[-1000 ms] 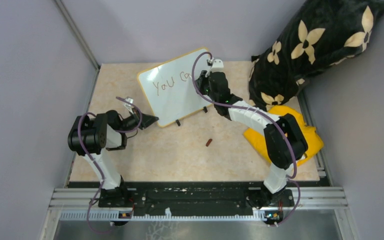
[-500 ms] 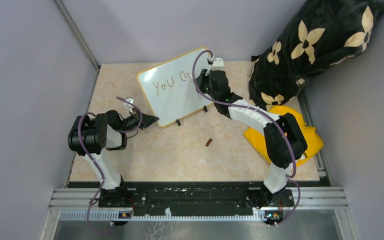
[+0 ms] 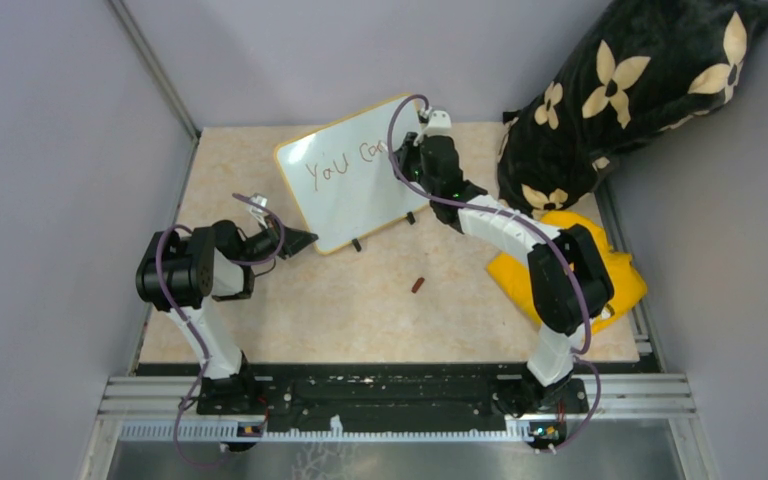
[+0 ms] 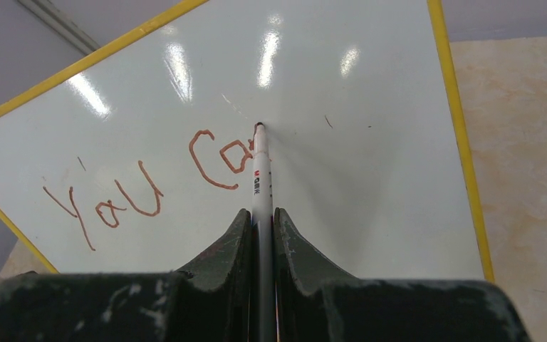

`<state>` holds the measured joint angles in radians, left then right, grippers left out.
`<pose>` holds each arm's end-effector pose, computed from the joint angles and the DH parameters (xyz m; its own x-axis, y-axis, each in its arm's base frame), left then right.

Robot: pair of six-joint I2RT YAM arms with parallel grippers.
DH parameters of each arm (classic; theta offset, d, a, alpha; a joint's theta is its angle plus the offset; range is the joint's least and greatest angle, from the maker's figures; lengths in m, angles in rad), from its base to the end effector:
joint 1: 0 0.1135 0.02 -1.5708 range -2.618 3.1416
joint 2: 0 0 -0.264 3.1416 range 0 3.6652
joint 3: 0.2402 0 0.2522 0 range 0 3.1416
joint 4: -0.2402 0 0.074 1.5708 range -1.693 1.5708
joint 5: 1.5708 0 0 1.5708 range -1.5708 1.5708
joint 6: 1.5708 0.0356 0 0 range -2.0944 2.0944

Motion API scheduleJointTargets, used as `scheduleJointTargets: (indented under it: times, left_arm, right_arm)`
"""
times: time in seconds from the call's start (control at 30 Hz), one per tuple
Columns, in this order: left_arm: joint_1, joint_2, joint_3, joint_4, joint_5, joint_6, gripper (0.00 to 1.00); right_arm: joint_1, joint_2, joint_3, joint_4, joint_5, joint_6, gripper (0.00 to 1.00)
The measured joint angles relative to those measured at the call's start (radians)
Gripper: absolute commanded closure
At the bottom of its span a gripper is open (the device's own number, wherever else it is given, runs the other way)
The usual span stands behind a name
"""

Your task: Write a sentence on the whiteboard

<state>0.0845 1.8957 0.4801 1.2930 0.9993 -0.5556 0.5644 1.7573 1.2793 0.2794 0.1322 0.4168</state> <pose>0.2954 -0.0050 0.1195 -0.5182 -0.3302 -0.7890 0.6036 0.5123 -0.6109 0.3584 0.2213 0.2920 -0.3229 0.2706 -0.9069 -0.3175 0.8718 0.3731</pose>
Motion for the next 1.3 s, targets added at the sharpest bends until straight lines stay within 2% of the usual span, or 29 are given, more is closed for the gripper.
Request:
scheduleJointTargets:
  times: [0.63, 1.3]
  left_arm:
    - [0.0, 0.0, 0.0, 0.0, 0.0, 0.0, 1.0]
    - [0.0, 0.0, 0.0, -0.001, 0.0, 0.0, 1.0]
  right_arm:
    - [-0.016, 0.0, -0.003, 0.0, -0.002, 0.019, 1.0]
    - [-0.018, -0.013, -0.095, -0.003, 0.002, 0.033, 1.0]
